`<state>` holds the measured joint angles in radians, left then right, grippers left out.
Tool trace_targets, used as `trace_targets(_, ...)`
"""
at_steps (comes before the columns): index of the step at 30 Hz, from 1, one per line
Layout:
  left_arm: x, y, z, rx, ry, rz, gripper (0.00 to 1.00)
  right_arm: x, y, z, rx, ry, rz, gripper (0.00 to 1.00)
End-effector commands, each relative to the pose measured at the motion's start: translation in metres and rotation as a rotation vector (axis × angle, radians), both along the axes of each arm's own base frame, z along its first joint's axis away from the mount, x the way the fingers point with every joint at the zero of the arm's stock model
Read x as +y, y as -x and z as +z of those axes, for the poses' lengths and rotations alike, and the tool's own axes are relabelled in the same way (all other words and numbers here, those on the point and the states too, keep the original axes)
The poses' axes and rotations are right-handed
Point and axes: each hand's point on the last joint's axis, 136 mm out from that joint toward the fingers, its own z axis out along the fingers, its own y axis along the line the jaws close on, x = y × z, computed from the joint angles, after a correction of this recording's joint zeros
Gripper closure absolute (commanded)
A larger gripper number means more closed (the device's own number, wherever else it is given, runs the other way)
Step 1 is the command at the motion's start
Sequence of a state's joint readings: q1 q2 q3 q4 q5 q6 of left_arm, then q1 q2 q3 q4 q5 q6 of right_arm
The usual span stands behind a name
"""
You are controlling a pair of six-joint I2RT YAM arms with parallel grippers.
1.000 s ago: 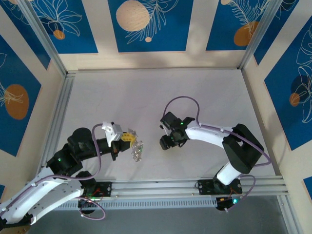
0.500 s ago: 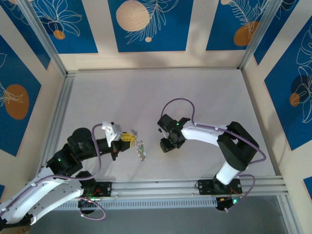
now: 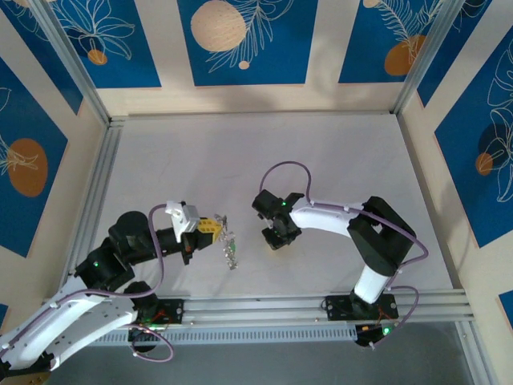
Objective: Put the keys on the keyring
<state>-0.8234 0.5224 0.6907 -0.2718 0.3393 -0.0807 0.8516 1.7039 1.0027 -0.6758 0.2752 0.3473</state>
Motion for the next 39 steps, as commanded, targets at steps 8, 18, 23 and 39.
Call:
trace_targets(8,-0.001,0.002,0.013,-0.031,0.045,-0.008,1.0,0.006,0.0,0.013,-0.036,0.0,0.044,0.98)
trace_targets(18,0.001,-0.002,0.012,-0.036,0.004,0.014,1.0,0.05,0.03,0.101,-0.219,-0.369,0.326,1.0)
trace_targets(23,0.0,-0.003,0.014,-0.044,-0.032,0.008,1.0,0.074,0.079,0.175,-0.285,-0.669,0.588,1.0)
trace_targets(39,-0.01,0.039,0.038,-0.103,-0.043,-0.257,1.0,0.076,0.132,0.327,-0.366,-1.147,0.829,1.0)
